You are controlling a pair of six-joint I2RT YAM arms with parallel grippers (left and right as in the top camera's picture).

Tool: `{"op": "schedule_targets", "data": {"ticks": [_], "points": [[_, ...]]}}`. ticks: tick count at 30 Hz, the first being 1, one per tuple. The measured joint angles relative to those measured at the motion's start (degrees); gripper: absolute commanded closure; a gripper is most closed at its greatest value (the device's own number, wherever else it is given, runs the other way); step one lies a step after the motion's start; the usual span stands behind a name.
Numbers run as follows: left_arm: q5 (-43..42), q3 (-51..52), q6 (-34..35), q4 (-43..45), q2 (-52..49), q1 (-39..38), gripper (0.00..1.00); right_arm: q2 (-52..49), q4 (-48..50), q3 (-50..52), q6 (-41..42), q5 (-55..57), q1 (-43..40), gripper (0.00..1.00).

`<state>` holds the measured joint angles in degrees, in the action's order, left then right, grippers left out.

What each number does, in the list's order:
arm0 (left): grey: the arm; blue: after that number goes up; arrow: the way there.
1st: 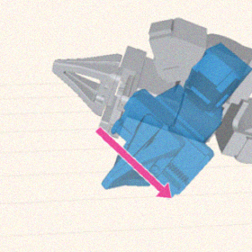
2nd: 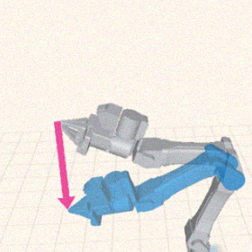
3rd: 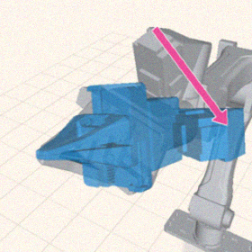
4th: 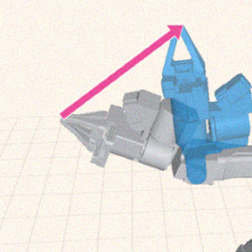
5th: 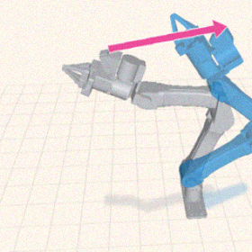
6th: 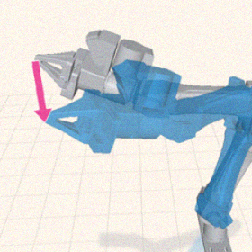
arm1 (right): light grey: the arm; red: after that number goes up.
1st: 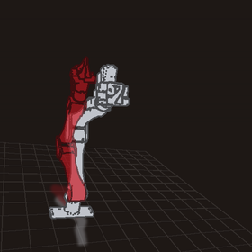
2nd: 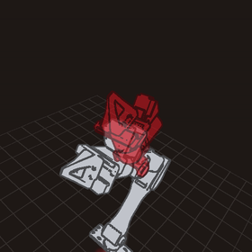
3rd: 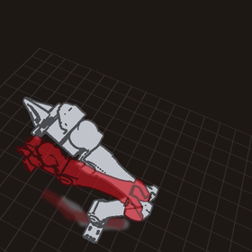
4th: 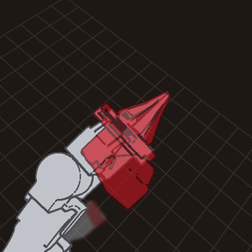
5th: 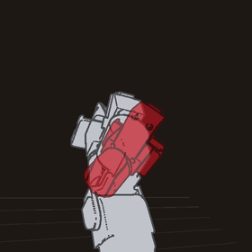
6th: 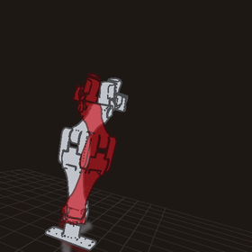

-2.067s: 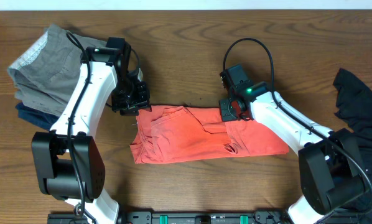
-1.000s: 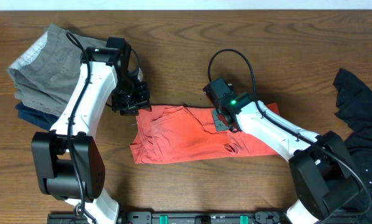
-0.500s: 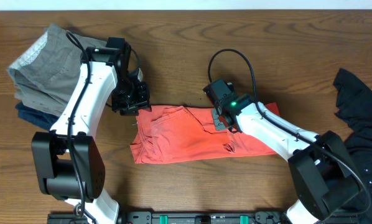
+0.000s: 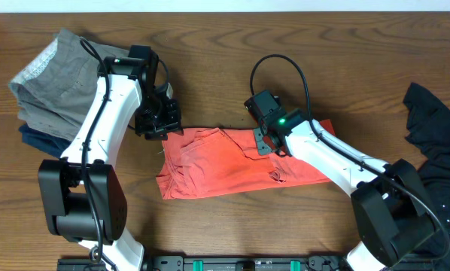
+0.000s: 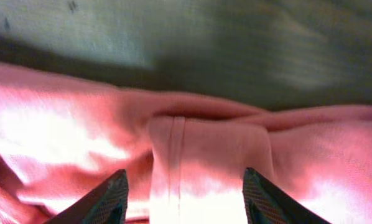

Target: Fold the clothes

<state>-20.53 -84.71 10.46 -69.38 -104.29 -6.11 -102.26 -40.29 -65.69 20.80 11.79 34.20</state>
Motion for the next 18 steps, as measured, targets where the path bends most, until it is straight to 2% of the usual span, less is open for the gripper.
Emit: {"op": "schedule_targets", "data": {"ticks": [2,4,6,12,18], "points": [[0.0,-0.02,0.0,-0.22,0.0,0.02,0.45,0.83,-2.27,-0.11,0.02,0.0,-0.04,0.38],[0.0,-0.02,0.0,-0.79,0.0,0.0,0.4,2.56,-4.15,-0.5,0.09,0.04,-0.26,0.29],[-0.02,0.0,-0.24,-1.14,0.0,0.0,0.38,5.22,-5.64,-1.4,0.11,0.46,-0.81,0.25],[-0.07,4.98,-1.79,1.27,0.04,0.0,0.33,14.47,-8.59,-4.55,-0.15,0.63,-6.88,0.23],[-0.02,14.62,-4.9,9.94,0.04,0.0,0.3,15.45,-14.53,-4.79,-0.15,-1.16,-13.84,0.22]]}}
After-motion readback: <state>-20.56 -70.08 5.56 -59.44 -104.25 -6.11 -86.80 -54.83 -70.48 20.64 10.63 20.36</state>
